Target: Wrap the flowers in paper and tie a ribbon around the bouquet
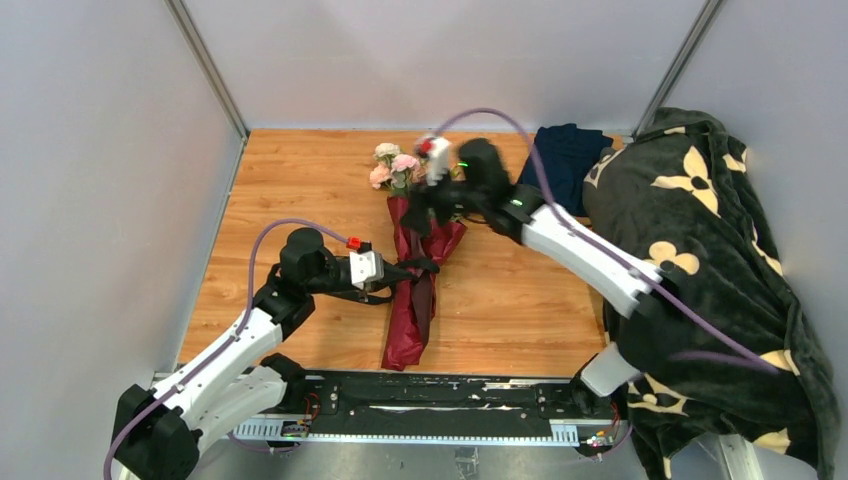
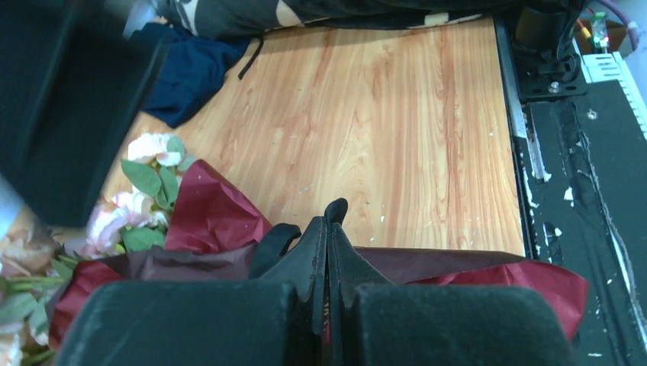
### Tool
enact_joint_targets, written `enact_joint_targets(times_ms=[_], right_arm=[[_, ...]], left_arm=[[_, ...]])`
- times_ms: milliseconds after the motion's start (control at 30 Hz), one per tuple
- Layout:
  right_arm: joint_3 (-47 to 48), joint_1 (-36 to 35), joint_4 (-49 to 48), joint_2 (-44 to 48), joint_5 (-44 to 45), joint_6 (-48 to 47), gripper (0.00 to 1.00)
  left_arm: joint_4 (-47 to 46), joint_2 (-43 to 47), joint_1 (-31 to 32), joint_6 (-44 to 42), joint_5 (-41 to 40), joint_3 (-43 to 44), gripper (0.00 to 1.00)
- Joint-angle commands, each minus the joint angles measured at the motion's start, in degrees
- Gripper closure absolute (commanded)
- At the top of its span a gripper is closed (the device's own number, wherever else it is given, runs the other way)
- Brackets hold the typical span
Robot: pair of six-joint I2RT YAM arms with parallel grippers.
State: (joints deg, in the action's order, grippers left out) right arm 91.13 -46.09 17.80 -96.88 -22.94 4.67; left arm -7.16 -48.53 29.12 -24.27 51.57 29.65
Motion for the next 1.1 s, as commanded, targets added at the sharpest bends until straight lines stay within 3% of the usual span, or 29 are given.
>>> enact_joint_targets(times_ms=[0, 100, 267, 500, 567, 667, 700, 767, 800, 833, 900, 933, 1000, 1033, 1067], right_arm=[[-24.2, 7.1, -27.0, 20.5, -7.5, -3.6, 0.33], [-41.4, 5.8, -40.2, 27.6, -5.4, -9.2, 0.36], [-57.4, -1.7, -59.4, 26.6, 0.3, -8.3, 0.3], [-61.2, -8.6, -87.9, 13.7, 14.6, -1.3, 0.27], [-61.4, -9.1, -95.6, 9.9, 15.1, 0.4, 0.27], [-59.6, -9.3, -98.3, 5.8, 13.1, 2.1, 0.29], [-58.5, -9.3, -98.0, 4.9, 12.9, 2.5, 0.34], [-57.9, -9.2, -97.8, 4.0, 13.4, 2.8, 0.54], [-58.1, -9.2, -98.0, 4.1, 13.8, 2.6, 0.72], [-58.5, -9.2, -97.8, 4.8, 14.9, 2.2, 0.97], [-59.1, -9.1, -95.7, 6.4, 15.2, 1.2, 1.0], [-59.3, -9.1, -94.1, 7.3, 15.4, 0.5, 1.0], [-59.9, -8.9, -91.5, 8.5, 15.8, -0.1, 1.0], [-60.2, -8.6, -90.7, 8.9, 15.8, -0.1, 1.0], [-60.5, -8.2, -90.2, 9.2, 15.5, 0.3, 1.0]], left_arm=[[-2.7, -0.6, 0.4, 8.8, -5.3, 0.1, 1.0], [-6.0, -1.1, 0.4, 14.1, -9.6, -0.4, 1.0], [-8.3, -2.1, 0.3, 16.4, -11.6, -0.4, 1.0], [-8.3, -2.0, 0.4, 17.3, -11.6, -0.6, 1.0], [-8.3, -2.1, 0.4, 17.3, -11.7, -0.6, 1.0], [-8.3, -2.1, 0.4, 17.2, -11.5, -0.4, 1.0], [-8.3, -2.1, 0.4, 17.2, -11.6, -0.3, 1.0], [-8.3, -1.9, 0.4, 17.4, -11.8, -0.3, 1.0], [-8.3, -1.8, 0.4, 17.6, -11.8, -0.1, 1.0], [-8.3, -1.6, 0.4, 17.7, -12.1, -0.3, 1.0], [-6.8, -1.4, 0.4, 16.8, -12.6, 0.5, 0.98], [-4.1, -1.5, 0.3, 15.4, -13.4, 1.6, 0.8], [4.6, -1.6, 0.2, 10.2, -16.3, 5.3, 0.28], [10.7, -1.8, -0.1, 6.7, -18.8, 7.9, 0.06], [16.7, -2.0, -1.0, 3.1, -21.4, 10.7, 0.01]])
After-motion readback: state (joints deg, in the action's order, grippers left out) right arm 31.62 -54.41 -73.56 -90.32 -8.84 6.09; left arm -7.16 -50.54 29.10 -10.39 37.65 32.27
